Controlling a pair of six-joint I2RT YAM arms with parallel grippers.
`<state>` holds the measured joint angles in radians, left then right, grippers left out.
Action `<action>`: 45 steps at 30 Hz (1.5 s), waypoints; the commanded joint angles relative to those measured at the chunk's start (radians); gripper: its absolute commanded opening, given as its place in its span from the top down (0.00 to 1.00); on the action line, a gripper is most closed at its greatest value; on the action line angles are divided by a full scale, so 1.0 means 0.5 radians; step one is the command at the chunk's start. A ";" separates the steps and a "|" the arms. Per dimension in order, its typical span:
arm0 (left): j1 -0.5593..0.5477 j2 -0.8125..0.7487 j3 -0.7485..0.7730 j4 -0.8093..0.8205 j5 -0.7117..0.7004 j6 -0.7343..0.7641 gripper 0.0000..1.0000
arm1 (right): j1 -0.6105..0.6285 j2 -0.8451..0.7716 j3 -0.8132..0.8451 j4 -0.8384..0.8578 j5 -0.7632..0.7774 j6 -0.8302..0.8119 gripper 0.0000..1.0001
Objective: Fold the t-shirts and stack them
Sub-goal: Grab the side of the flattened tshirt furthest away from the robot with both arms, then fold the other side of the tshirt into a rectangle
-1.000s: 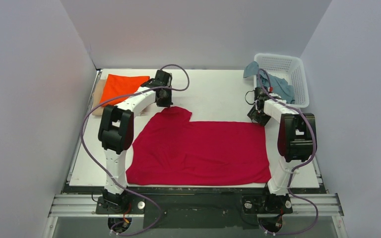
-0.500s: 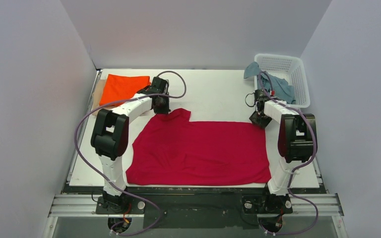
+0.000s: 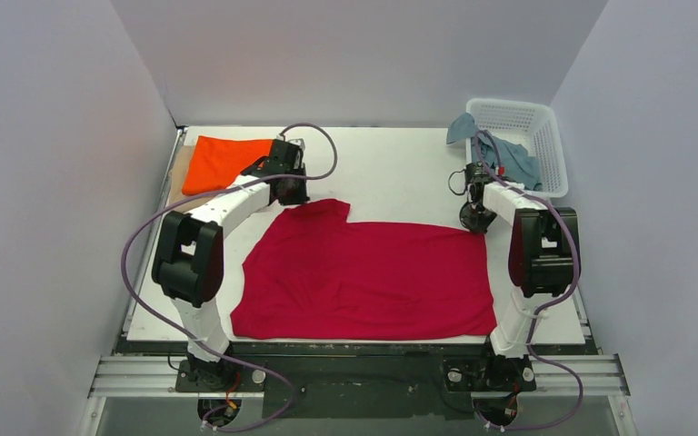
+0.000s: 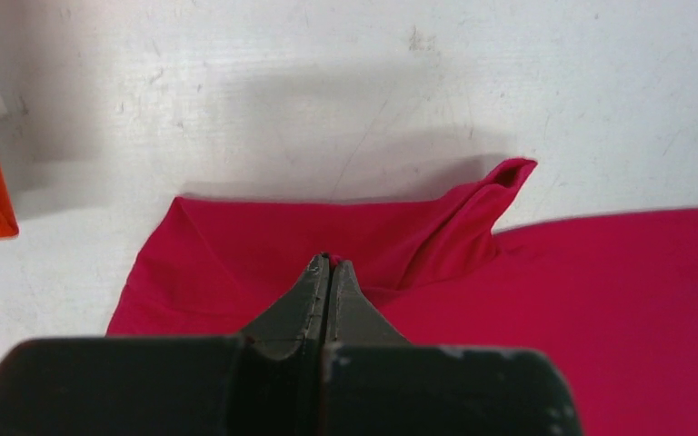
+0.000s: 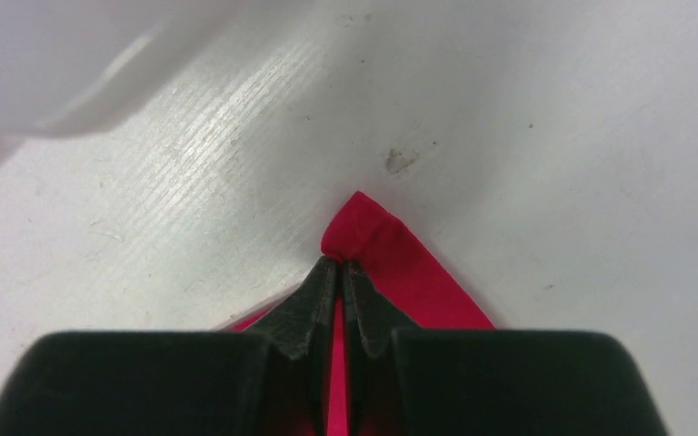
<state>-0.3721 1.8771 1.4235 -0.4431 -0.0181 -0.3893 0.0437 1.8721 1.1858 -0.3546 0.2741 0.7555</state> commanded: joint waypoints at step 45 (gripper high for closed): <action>-0.449 -2.276 -1.695 -0.551 -0.206 -0.971 1.00 | 0.084 -1.115 -0.843 -0.268 -0.100 -0.266 0.99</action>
<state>-0.5926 0.7429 0.6136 -0.6933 -0.1482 -0.8188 0.0803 1.3453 0.7982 -0.4385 0.2199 0.6300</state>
